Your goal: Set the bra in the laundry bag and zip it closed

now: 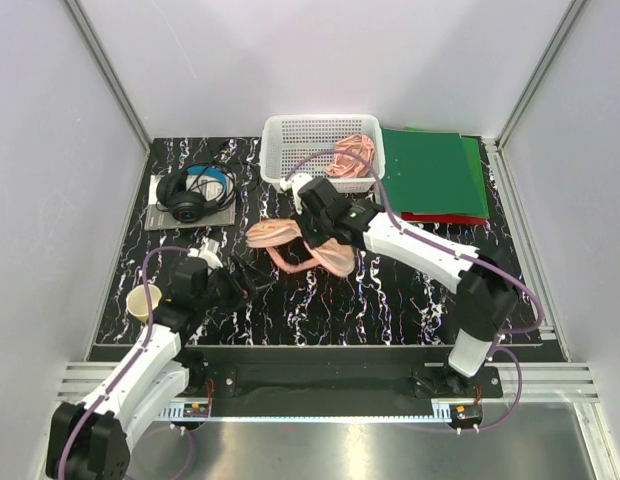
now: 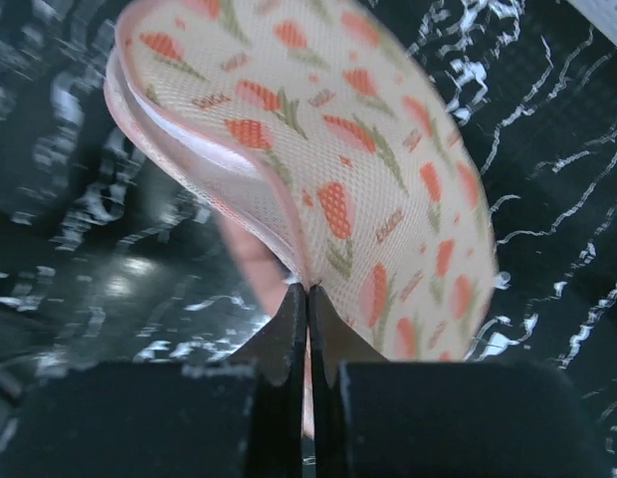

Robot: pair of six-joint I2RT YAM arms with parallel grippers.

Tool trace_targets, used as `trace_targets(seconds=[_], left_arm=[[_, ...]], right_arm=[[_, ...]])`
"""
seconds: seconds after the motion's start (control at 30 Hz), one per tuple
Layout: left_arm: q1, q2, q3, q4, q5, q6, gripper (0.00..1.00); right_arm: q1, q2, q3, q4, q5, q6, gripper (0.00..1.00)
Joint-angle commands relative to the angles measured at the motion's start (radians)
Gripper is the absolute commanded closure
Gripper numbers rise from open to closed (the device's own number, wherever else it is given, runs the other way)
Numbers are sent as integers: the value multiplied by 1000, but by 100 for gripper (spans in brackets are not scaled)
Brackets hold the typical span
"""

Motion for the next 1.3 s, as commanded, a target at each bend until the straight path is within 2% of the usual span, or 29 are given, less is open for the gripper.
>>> trace_targets(seconds=[0.0,0.1,0.27,0.6,0.7,0.8,0.83,0.87,0.97,1.03,1.1,1.13,1.17,1.27], left_arm=[[4,63,-18,146,107,-43,7],[4,75,-35,251,157,-91,2],[4,-10,-83,321,202,-158,2],[4,-84,-106,317,134,-200,1],[4,-74,-69,241,62,-169,1],[4,-38,-52,200,10,-149,14],[4,-26,-49,202,-4,-143,23],[4,-20,-47,220,-7,-140,41],[4,8,-29,217,-14,-113,58],[4,20,-11,213,-13,-90,66],[4,32,-5,214,-10,-79,83],[4,34,0,216,-5,-61,95],[4,35,11,210,-5,-51,100],[4,48,44,171,2,7,100]], right_arm=[[10,-42,110,-86,-139,206,100],[10,-32,118,-112,-187,287,100],[10,-33,66,-87,-247,378,100],[10,-70,-45,19,-362,453,100],[10,-102,-80,52,-403,472,100],[10,-140,-115,79,-442,495,100],[10,-150,-123,90,-449,499,100],[10,-169,-141,93,-454,508,100],[10,-200,-166,107,-468,522,100],[11,-209,-172,110,-489,525,100],[11,-212,-178,110,-509,525,100],[11,-216,-189,111,-511,525,100],[11,-217,-193,111,-514,521,99],[13,-228,-213,110,-520,507,94]])
